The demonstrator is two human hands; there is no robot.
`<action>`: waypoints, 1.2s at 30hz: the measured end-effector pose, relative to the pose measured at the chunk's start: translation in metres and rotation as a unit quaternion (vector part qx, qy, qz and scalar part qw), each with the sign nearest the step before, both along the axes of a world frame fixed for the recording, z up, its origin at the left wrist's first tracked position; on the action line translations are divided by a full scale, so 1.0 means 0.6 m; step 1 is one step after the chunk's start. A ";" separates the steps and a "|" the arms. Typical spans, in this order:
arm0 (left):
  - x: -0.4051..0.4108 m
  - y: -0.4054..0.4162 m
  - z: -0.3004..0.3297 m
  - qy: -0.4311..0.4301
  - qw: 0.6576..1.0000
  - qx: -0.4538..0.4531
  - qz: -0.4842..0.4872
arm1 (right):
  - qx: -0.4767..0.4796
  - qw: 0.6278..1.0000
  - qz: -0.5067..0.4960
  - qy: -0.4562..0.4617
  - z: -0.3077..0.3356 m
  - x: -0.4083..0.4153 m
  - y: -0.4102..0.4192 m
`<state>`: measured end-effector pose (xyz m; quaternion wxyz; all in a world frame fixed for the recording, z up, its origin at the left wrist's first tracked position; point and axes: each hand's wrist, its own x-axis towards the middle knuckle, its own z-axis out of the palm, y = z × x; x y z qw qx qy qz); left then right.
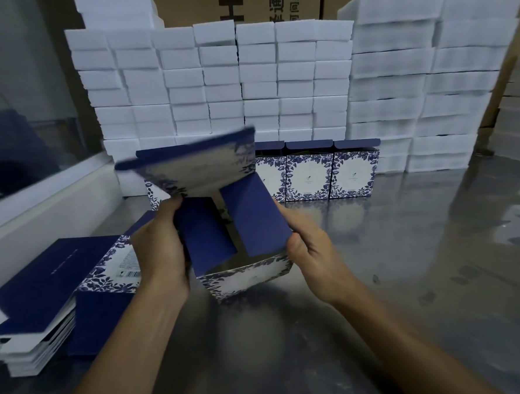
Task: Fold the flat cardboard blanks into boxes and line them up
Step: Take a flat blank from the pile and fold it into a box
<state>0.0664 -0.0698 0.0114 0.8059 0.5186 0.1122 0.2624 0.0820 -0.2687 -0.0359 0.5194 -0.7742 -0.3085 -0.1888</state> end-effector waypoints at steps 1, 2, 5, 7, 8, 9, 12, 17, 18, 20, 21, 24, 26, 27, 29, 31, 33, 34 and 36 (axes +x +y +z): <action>0.003 0.001 -0.003 0.000 0.999 0.028 0.016 | 0.007 1.000 -0.003 0.001 -0.001 0.000 0.000; 0.006 0.002 -0.004 0.000 0.997 0.063 0.034 | 0.014 1.000 -0.009 0.001 -0.003 -0.001 0.001; 0.008 0.007 -0.008 -0.015 0.981 0.166 0.097 | 0.026 0.999 -0.024 0.015 -0.005 -0.002 0.007; 0.010 0.011 -0.016 -0.021 0.971 0.209 0.109 | 0.026 0.999 -0.018 0.040 -0.006 -0.003 0.010; 0.012 0.012 -0.021 -0.022 0.971 0.213 0.110 | 0.025 0.998 -0.015 0.048 -0.007 -0.004 0.011; 0.014 0.013 -0.026 -0.021 0.971 0.210 0.110 | 0.024 0.998 -0.016 0.051 -0.009 -0.005 0.011; 0.018 0.003 -0.037 -0.028 0.978 0.185 0.089 | 0.015 0.996 -0.034 0.075 -0.012 -0.008 0.012; 0.009 -0.014 -0.040 -0.101 0.957 0.270 0.030 | 0.017 0.994 -0.042 0.104 -0.016 -0.010 0.006; 0.010 -0.013 -0.042 -0.108 0.946 0.303 0.032 | 0.021 0.993 -0.042 0.104 -0.015 -0.010 0.005; 0.011 -0.010 -0.043 -0.107 0.935 0.338 0.032 | 0.030 0.992 -0.044 0.112 -0.017 -0.009 0.007; 0.013 -0.010 -0.044 -0.106 0.932 0.345 0.029 | 0.034 0.991 -0.046 0.118 -0.018 -0.009 0.008; 0.017 -0.009 -0.048 -0.112 0.930 0.348 0.018 | 0.041 0.991 -0.051 0.118 -0.019 -0.009 0.010; 0.017 -0.009 -0.053 -0.124 0.926 0.357 0.011 | 0.048 0.990 -0.054 0.124 -0.019 -0.008 0.009; 0.015 -0.010 -0.057 -0.134 0.918 0.373 0.014 | 0.053 0.988 -0.056 0.130 -0.021 -0.006 0.007; 0.011 -0.011 -0.066 -0.167 0.889 0.424 0.033 | 0.067 0.986 -0.062 0.142 -0.027 0.001 0.004; 0.005 -0.017 -0.074 -0.211 0.845 0.489 0.050 | 0.084 0.983 -0.077 0.143 -0.032 0.009 0.000; 0.002 -0.027 -0.077 -0.243 0.812 0.528 0.060 | 0.105 0.981 -0.102 0.129 -0.034 0.013 -0.004; 0.002 -0.033 -0.077 -0.251 0.803 0.536 0.068 | 0.112 0.980 -0.112 0.122 -0.034 0.013 -0.005; 0.007 -0.041 -0.077 -0.253 0.796 0.543 0.088 | 0.121 0.978 -0.124 0.117 -0.036 0.016 -0.004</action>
